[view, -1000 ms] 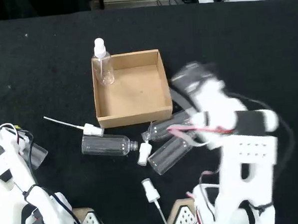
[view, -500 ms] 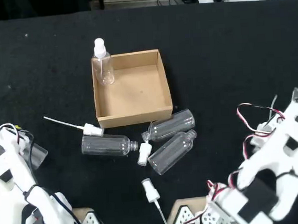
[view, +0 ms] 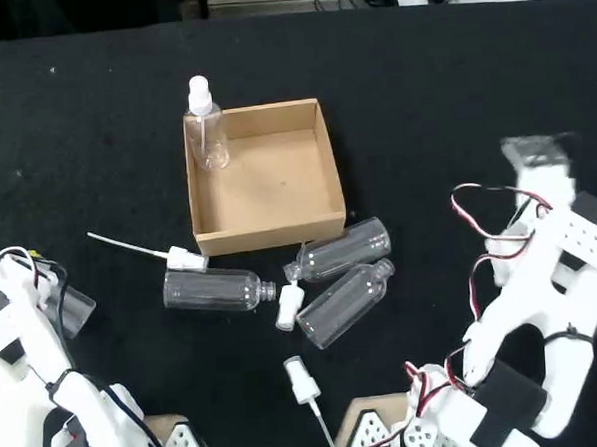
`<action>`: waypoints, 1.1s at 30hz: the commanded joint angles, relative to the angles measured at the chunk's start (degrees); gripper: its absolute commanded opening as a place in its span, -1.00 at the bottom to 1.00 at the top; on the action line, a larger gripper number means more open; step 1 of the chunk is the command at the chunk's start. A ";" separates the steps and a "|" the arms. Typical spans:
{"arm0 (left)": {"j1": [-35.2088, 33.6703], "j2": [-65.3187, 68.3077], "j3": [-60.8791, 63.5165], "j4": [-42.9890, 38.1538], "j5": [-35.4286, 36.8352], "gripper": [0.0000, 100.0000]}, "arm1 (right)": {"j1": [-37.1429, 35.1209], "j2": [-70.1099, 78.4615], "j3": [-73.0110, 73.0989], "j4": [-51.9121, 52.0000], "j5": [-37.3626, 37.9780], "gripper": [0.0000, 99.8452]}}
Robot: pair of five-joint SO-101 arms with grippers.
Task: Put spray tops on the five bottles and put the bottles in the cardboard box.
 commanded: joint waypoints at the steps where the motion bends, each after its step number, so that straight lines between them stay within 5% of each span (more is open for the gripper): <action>1: -0.57 -0.88 -0.75 -1.23 0.26 -0.94 | 5.89 -2.68 -1.71 0.62 45.54 -0.35; 8: -0.57 -0.88 -0.75 -1.23 0.26 -0.94 | 11.60 0.22 2.86 -3.34 82.81 -0.35; 15: -0.57 -0.88 -0.84 -1.23 0.26 -0.94 | 11.69 2.15 8.57 -10.64 92.84 -0.35; 21: -0.57 -0.88 -1.01 -1.23 0.09 -0.94 | 11.60 6.46 14.46 -23.56 94.07 -0.35; 28: -0.57 -0.88 -1.01 -1.23 0.09 -0.94 | 11.60 8.57 14.81 -24.09 93.01 -0.43; 33: -0.57 -0.88 -1.10 -1.32 0.09 -0.94 | 9.76 8.57 13.05 -20.13 71.91 -0.71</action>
